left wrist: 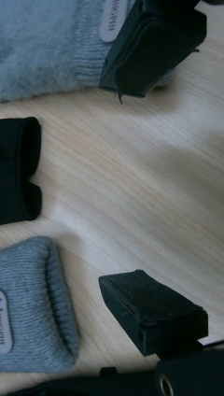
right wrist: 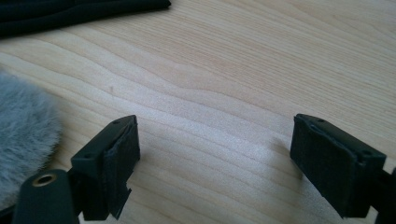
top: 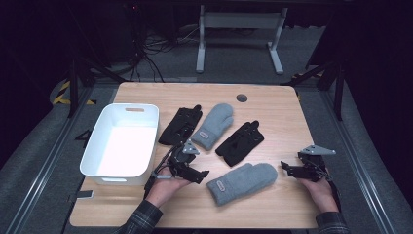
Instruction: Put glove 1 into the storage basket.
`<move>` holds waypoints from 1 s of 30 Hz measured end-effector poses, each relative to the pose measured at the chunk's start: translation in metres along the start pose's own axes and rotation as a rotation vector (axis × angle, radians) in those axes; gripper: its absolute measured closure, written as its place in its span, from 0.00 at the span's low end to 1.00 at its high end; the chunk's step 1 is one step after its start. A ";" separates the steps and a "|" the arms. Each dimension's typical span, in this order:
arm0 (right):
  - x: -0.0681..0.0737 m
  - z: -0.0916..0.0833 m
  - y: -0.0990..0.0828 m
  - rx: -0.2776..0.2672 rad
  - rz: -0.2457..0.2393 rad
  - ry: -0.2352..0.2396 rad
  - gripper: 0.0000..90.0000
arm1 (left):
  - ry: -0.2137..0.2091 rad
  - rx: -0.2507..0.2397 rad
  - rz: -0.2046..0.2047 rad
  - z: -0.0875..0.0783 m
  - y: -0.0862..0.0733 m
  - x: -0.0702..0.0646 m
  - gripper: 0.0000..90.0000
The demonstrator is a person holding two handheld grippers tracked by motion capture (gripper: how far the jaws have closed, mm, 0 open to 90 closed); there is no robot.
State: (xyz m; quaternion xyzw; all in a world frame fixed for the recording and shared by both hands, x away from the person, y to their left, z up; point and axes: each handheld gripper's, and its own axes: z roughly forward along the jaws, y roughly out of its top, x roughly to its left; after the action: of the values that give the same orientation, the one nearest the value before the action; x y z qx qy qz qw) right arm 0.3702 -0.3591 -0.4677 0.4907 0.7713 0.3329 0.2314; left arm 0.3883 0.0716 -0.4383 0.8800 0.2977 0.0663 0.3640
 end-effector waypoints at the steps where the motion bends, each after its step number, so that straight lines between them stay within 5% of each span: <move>1: 0.000 0.000 0.000 0.000 0.000 0.001 0.18 | 0.000 -0.013 -0.001 0.001 0.001 0.000 0.09; 10: 0.000 0.000 0.000 0.000 0.000 0.002 0.18 | 0.028 0.003 0.008 0.010 0.025 0.010 0.08; 30: 0.000 0.000 0.000 0.000 0.001 0.001 0.18 | 0.084 -0.001 -0.008 0.038 0.081 0.057 0.10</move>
State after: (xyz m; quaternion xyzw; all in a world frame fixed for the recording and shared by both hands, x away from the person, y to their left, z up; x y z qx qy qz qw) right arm 0.3702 -0.3591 -0.4677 0.4907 0.7713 0.3333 0.2307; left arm 0.4861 0.0359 -0.4165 0.8750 0.3163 0.1017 0.3520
